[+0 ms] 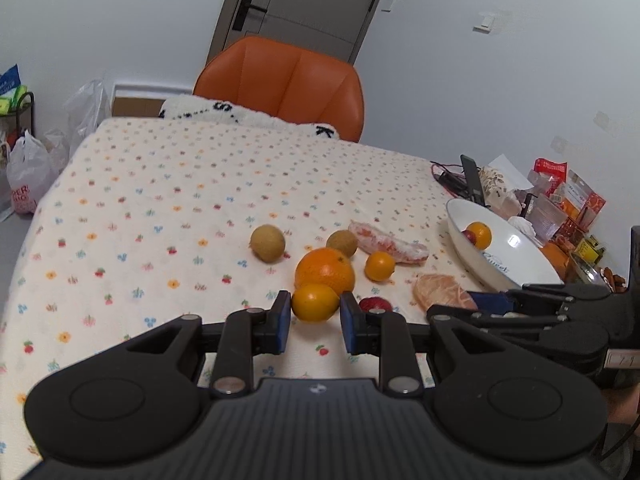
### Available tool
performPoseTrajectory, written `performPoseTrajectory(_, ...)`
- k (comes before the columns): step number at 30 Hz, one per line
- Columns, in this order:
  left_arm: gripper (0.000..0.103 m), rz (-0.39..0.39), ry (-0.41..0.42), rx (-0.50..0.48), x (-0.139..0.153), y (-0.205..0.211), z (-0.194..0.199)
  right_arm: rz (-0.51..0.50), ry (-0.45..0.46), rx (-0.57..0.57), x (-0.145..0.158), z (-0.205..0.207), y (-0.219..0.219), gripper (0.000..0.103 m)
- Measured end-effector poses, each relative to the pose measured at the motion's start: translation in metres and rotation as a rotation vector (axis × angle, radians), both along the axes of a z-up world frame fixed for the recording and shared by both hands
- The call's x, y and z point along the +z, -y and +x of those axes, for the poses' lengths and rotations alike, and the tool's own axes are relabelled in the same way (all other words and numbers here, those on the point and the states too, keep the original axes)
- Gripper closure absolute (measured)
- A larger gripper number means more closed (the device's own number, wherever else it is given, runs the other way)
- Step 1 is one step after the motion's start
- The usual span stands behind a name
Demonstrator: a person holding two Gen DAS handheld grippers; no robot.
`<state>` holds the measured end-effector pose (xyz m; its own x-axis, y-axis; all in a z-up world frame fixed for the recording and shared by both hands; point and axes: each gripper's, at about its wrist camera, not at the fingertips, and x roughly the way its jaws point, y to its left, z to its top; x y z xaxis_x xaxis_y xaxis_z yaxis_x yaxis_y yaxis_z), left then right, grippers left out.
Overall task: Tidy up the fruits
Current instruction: 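Close the right tool on a pink pomelo segment while the left tool holds the yellow citrus, then carry the pomelo segment with the right tool while the left tool carries the yellow citrus to the plate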
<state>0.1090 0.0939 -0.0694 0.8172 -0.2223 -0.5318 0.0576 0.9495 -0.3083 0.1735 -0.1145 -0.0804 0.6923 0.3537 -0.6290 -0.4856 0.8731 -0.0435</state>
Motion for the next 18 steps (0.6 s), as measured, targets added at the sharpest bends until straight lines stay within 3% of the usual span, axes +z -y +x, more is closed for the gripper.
performPoseTrajectory(18,0.078,0.039,0.037,0.044,0.026,0.059,-0.006,0.105,0.054,0.02,0.027,-0.008,0.062,0.071)
